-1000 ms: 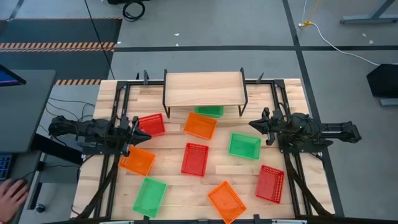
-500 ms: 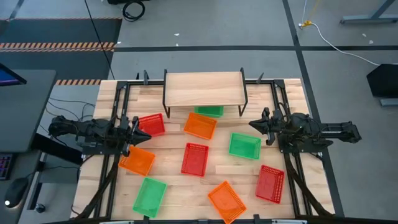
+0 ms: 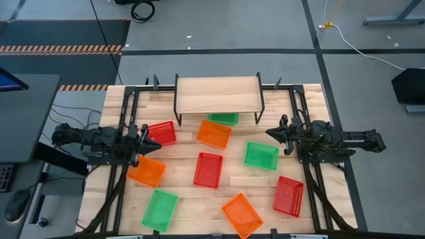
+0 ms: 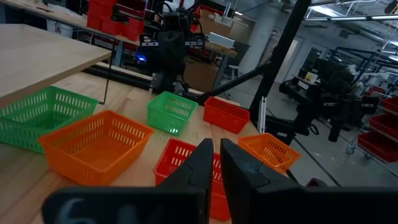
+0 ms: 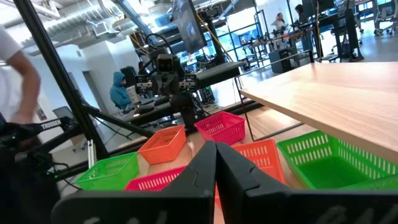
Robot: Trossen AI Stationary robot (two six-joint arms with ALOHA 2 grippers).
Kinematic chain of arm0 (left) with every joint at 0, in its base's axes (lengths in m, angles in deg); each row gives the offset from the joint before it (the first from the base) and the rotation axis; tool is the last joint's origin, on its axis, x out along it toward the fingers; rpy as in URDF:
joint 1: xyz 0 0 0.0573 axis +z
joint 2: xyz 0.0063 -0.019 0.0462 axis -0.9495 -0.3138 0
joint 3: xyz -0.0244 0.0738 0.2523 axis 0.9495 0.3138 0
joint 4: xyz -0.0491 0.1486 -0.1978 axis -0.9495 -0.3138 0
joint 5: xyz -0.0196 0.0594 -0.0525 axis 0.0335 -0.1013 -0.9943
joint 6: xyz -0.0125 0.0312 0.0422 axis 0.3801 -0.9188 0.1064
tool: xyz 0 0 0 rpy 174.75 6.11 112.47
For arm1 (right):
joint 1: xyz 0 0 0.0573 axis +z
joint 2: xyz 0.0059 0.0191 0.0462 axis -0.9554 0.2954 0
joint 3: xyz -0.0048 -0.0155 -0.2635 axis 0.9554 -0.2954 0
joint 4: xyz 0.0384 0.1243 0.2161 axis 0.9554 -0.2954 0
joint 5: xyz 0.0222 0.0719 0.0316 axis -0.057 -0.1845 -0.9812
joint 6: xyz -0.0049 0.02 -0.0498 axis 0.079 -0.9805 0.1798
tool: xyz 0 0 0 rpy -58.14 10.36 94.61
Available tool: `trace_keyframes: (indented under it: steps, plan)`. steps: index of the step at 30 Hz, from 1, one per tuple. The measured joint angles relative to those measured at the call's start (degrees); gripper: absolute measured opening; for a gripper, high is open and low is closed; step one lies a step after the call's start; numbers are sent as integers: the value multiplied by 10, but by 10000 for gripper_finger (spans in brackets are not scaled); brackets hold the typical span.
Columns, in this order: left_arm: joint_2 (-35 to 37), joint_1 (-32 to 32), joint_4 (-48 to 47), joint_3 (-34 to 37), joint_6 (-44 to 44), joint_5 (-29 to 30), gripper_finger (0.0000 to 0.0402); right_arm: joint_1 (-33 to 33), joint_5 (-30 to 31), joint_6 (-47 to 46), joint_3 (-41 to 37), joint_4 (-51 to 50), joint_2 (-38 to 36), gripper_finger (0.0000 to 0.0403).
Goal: Stack baskets on shelf by color
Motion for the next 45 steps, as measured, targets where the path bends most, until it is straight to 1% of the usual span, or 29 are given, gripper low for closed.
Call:
trace_keyframes:
  steps: [6,14,18,23,28,30,33,35,37,39,42,45]
  plan:
    - [0,0,0,0,0,0,28,0,0,0,0,0,0,12]
    - [0,0,1,0,-1,0,38,0,0,0,0,0,0,12]
    - [0,0,22,0,1,0,37,0,0,0,0,0,0,12]
    - [0,0,64,0,67,-3,30,0,0,0,0,0,0,12]
    - [0,0,108,0,76,39,23,0,0,0,0,0,0,12]
    - [0,0,121,0,90,66,23,0,0,0,0,0,0,12]
    - [-1,0,146,0,91,120,24,0,0,0,0,0,0,12]
    - [-15,0,175,-3,94,165,23,0,0,0,0,0,0,12]
    - [-48,0,189,-30,83,184,20,0,0,0,0,0,0,12]
    - [-101,0,185,-83,57,189,18,0,0,0,0,0,0,12]
    - [-212,0,140,-191,1,191,18,0,0,0,0,0,0,12]
    - [-324,0,73,-320,-44,182,18,-1,3,0,0,8,0,12]
